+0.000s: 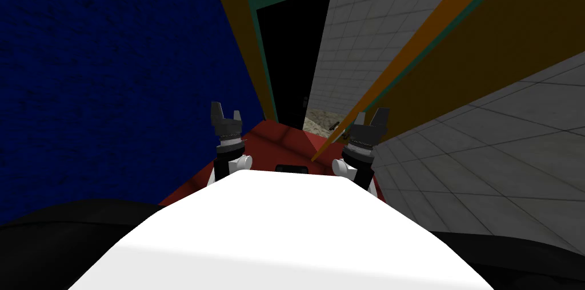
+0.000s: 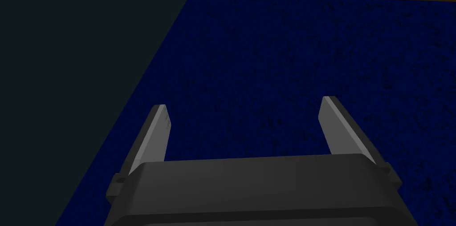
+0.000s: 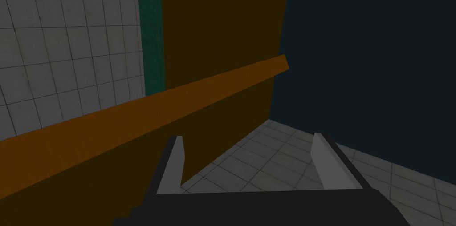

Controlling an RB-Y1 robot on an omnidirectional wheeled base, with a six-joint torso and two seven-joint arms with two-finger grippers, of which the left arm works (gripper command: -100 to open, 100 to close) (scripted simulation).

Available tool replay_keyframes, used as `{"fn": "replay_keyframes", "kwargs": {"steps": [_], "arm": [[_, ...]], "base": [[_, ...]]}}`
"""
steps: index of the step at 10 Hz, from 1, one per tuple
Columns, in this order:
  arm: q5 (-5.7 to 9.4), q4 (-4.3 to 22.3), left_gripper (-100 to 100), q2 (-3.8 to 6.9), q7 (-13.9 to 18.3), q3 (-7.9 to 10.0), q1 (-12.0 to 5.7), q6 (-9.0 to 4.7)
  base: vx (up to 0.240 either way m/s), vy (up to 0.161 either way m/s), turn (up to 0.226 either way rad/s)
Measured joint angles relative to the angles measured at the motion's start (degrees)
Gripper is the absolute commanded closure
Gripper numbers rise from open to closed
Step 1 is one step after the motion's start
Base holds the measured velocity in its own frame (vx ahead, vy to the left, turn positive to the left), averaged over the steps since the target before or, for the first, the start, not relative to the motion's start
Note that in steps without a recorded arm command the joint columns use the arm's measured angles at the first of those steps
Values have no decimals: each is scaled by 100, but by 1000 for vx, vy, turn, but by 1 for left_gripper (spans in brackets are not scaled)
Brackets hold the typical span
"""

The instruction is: Pull the door open

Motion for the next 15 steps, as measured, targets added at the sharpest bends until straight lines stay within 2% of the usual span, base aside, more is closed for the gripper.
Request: {"fn": "replay_keyframes", "kwargs": {"steps": [5,8,9,12,13,15], "arm": [[230,593,-100,168,-156,72,-325,-33],[339,951,-100,218,-286,87,-581,-17],[385,1083,-100,239,-325,82,-614,-52],[556,1528,-100,333,-444,155,-902,-56],[612,1747,-100,361,-480,163,-978,-122],[735,2022,-100,400,-585,199,-1185,-87]], "base": [[85,27,-100],[76,16,-108],[77,12,-121],[87,20,-114],[85,17,-127],[91,33,-150]]}}
